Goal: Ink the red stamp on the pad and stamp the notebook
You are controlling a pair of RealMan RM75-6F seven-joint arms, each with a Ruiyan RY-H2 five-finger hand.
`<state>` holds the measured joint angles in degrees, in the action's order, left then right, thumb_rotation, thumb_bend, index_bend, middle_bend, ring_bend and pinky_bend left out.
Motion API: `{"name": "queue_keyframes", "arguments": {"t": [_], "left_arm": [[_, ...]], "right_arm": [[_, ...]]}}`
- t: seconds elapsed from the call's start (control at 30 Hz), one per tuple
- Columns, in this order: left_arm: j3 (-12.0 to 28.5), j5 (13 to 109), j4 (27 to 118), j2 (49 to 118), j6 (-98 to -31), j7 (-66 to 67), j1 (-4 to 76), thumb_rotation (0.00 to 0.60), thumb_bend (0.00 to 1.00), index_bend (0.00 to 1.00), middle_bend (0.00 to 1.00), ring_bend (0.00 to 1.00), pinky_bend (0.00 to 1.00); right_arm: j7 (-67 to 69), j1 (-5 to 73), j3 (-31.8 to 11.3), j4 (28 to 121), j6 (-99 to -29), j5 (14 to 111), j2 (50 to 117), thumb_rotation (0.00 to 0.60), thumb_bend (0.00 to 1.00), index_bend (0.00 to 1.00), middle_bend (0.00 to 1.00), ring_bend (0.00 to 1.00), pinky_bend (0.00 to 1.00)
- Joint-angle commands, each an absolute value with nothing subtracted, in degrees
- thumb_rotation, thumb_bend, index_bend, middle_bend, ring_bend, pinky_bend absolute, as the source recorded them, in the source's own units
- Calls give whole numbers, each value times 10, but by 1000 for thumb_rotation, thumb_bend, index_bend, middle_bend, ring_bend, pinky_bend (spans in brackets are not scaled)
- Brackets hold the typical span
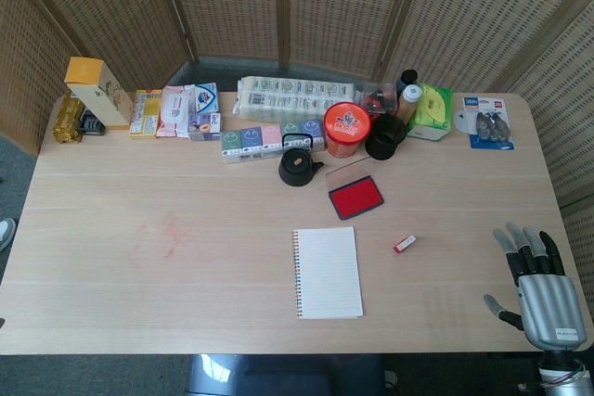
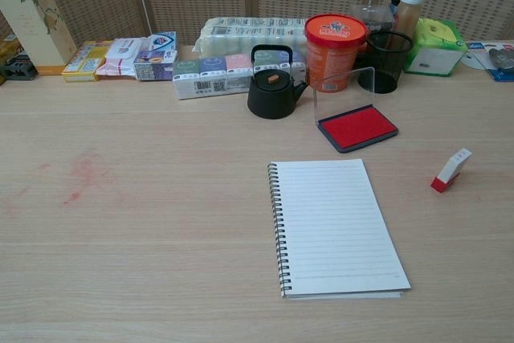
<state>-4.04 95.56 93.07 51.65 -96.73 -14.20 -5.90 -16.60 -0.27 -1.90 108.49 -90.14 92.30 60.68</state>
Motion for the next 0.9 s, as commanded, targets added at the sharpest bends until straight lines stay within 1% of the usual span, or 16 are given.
{"name": "queue_keyframes", "arguments": {"t": [0.03, 0.23, 0.37, 0.47, 0.5, 0.57, 0.6, 0.63, 0.67, 0.7, 0.73, 0.77, 0.8, 0.83, 0.9], "left_arm": [[-40, 956, 931, 516, -967, -142, -59, 600, 31, 0, 0, 0, 38], [-41, 956, 931, 516, -965, -143, -58, 600, 31, 0, 0, 0, 38], [-41, 957, 931, 515, -970, -147, -60, 600, 31, 0, 0, 0, 38], [-39, 951, 931, 514, -973, -155, -62, 600, 31, 0, 0, 0, 38], [-38, 950, 930, 514, -974, -157, -62, 600, 31, 0, 0, 0, 38], [-37, 945, 930, 513, -974, -163, -63, 600, 31, 0, 0, 0, 38], [-36, 944, 930, 513, -973, -165, -63, 600, 31, 0, 0, 0, 38], [-36, 943, 930, 512, -972, -166, -62, 600, 31, 0, 0, 0, 38], [-36, 942, 930, 512, -971, -166, -61, 600, 31, 0, 0, 0, 38], [-35, 942, 931, 512, -969, -165, -60, 600, 31, 0, 0, 0, 38], [-35, 941, 931, 512, -966, -163, -59, 600, 31, 0, 0, 0, 38], [-35, 941, 932, 512, -963, -162, -58, 600, 31, 0, 0, 0, 38], [-35, 940, 932, 512, -960, -161, -56, 600, 31, 0, 0, 0, 38], [-35, 939, 933, 512, -957, -160, -55, 600, 32, 0, 0, 0, 38], [-34, 936, 934, 511, -954, -160, -54, 600, 31, 0, 0, 0, 38]], "right_arm": [[-166, -3, -19, 1085, -901, 922, 607, 600, 0, 45, 4, 0, 9], [-163, -1, -18, 1082, -896, 924, 607, 600, 0, 45, 6, 0, 11], [-160, 5, -21, 1071, -895, 934, 614, 600, 0, 49, 38, 15, 24], [-153, 13, -27, 1054, -898, 947, 629, 600, 0, 68, 108, 92, 91], [-149, 18, -31, 1043, -901, 953, 638, 600, 0, 63, 169, 157, 143], [-123, 35, -50, 1002, -916, 977, 669, 600, 2, 41, 343, 333, 288], [-109, 44, -56, 980, -919, 986, 682, 600, 5, 28, 471, 468, 418], [-91, 54, -61, 958, -917, 991, 694, 600, 10, 26, 591, 603, 575], [-84, 59, -63, 949, -914, 992, 698, 600, 16, 26, 660, 685, 686], [-76, 69, -66, 935, -906, 994, 704, 600, 24, 25, 745, 795, 840], [-73, 81, -67, 924, -887, 991, 706, 600, 37, 25, 809, 882, 944], [-70, 89, -67, 919, -873, 988, 706, 600, 45, 25, 840, 928, 983], [-66, 97, -67, 915, -861, 987, 708, 600, 55, 25, 874, 973, 1000], [-63, 106, -66, 909, -850, 988, 709, 600, 65, 28, 896, 994, 1000], [-54, 122, -61, 899, -829, 995, 712, 600, 82, 37, 924, 1000, 1000]]}}
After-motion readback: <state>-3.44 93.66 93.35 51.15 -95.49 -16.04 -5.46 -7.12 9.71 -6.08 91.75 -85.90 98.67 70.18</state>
